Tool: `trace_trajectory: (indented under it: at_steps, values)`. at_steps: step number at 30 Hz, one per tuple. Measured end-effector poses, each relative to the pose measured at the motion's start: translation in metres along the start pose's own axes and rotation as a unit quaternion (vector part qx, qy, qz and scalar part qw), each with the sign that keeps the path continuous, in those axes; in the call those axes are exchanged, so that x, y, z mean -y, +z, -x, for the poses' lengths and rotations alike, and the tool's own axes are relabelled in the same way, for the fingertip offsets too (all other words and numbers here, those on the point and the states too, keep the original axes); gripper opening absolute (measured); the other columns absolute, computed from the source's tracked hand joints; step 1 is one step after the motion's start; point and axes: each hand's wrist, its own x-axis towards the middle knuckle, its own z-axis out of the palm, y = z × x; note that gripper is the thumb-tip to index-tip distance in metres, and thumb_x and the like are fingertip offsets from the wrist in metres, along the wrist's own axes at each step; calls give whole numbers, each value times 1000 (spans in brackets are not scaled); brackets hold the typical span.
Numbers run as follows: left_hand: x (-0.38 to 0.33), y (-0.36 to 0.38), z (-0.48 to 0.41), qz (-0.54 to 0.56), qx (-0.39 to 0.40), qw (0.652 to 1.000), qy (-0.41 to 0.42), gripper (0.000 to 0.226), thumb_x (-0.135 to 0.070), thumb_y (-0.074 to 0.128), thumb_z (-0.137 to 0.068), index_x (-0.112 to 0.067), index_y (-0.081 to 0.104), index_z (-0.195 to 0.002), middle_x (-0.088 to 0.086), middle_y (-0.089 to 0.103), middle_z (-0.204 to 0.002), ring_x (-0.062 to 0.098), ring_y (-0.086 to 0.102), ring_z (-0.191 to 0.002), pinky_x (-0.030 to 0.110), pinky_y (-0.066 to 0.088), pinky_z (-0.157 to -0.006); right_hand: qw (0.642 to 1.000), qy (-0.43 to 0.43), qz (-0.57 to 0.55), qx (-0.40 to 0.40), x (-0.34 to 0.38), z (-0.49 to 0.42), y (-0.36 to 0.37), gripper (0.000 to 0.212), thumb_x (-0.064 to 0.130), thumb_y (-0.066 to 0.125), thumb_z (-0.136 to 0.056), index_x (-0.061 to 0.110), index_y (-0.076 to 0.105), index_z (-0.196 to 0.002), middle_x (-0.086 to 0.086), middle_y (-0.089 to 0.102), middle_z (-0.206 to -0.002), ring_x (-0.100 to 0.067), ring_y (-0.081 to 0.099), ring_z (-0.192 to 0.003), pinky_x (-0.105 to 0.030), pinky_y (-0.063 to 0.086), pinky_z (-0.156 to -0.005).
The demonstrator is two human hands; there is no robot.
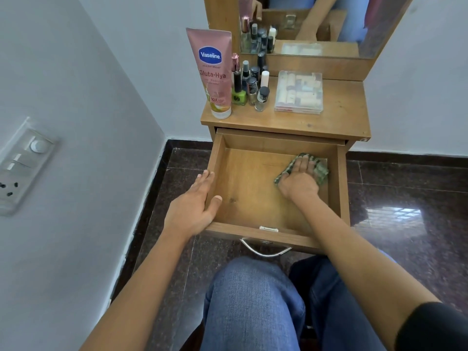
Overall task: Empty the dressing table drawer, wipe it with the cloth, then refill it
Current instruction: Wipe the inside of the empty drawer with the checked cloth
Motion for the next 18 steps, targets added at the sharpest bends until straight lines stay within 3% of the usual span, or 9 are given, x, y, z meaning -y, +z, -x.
trace_trajectory:
  at_steps: [6, 11, 14, 18]
  values:
    - [2, 1, -1, -2, -5, 1000, 5, 63, -52, 29, -98, -30, 18, -156, -14, 12, -161, 2, 13, -147, 40, 50, -96, 998, -54, -15, 13, 79, 3, 9, 67, 29, 20, -100, 2, -16, -149, -12, -23, -157, -27, -18, -146, -42, -5, -120]
    - [3, 3, -1, 0, -9, 1000, 11, 69, -56, 23, -92, -30, 17, -156, -14, 13, -161, 2, 12, -147, 37, 49, -97, 973, -209, -43, 90, 121, -2, -3, 66, 27, 25, -100, 10, -12, -152, -5, -22, -158, -22, -18, -146, -40, -7, -120]
    - [4, 2, -2, 4, -9, 1000, 9, 69, -55, 24, -92, -30, 17, -156, -14, 13, -161, 2, 12, -147, 36, 48, -99, 956, -259, -17, 138, 123, -12, -12, 63, 25, 24, -102, 10, -12, -151, -5, -23, -157, -21, -20, -145, -38, -8, -119]
    - [3, 2, -2, 8, -11, 1000, 7, 69, -55, 25, -92, -30, 19, -155, -14, 14, -161, 1, 13, -147, 37, 47, -100, 942, -307, 25, 134, 108, -15, -11, 65, 19, 28, -102, 11, -13, -151, -5, -23, -157, -19, -21, -145, -38, -8, -120]
